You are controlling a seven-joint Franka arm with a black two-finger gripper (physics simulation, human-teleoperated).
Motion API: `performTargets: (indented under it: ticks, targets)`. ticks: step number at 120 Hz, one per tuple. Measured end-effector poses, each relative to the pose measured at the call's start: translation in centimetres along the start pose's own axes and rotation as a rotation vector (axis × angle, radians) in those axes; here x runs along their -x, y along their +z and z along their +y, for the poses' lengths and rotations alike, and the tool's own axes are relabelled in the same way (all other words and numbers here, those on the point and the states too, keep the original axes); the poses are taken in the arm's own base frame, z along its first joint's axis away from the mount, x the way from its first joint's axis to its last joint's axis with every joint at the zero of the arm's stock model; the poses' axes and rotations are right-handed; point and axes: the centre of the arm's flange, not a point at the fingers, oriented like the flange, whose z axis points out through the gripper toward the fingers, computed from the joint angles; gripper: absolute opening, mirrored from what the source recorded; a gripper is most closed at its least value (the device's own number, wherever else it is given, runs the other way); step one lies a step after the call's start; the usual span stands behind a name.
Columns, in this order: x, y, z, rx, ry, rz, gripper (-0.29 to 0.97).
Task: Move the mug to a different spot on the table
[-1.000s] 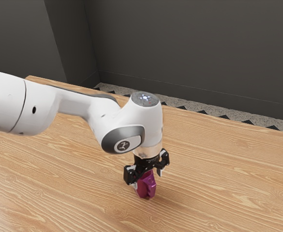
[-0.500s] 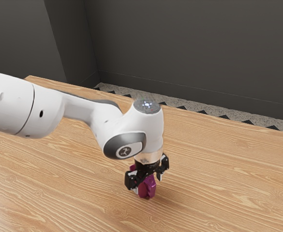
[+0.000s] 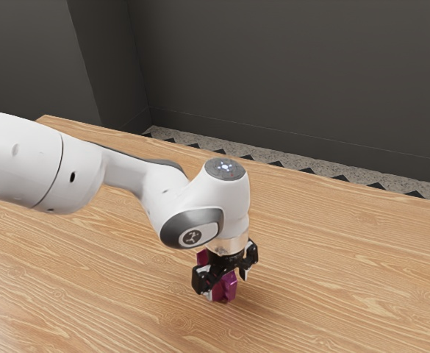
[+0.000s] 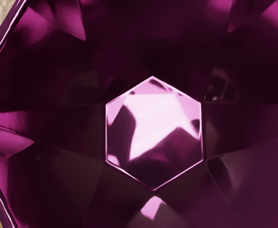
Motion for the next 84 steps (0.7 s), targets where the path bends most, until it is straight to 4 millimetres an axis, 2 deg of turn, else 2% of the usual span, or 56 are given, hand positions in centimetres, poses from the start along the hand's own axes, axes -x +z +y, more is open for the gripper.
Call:
performTargets:
  ticks: [9, 32, 65, 84]
  targets:
    - [0.0, 0.0, 0.0, 0.003, 0.0, -0.001, 0.61]
    - [-0.2, -0.1, 0.1, 0.008, -0.005, -0.006, 0.33]
    - [-0.4, -0.4, 0.1, 0.012, -0.003, -0.003, 0.29]
    - [-1.7, -1.5, 0.1, 0.029, 0.007, 0.028, 0.23]
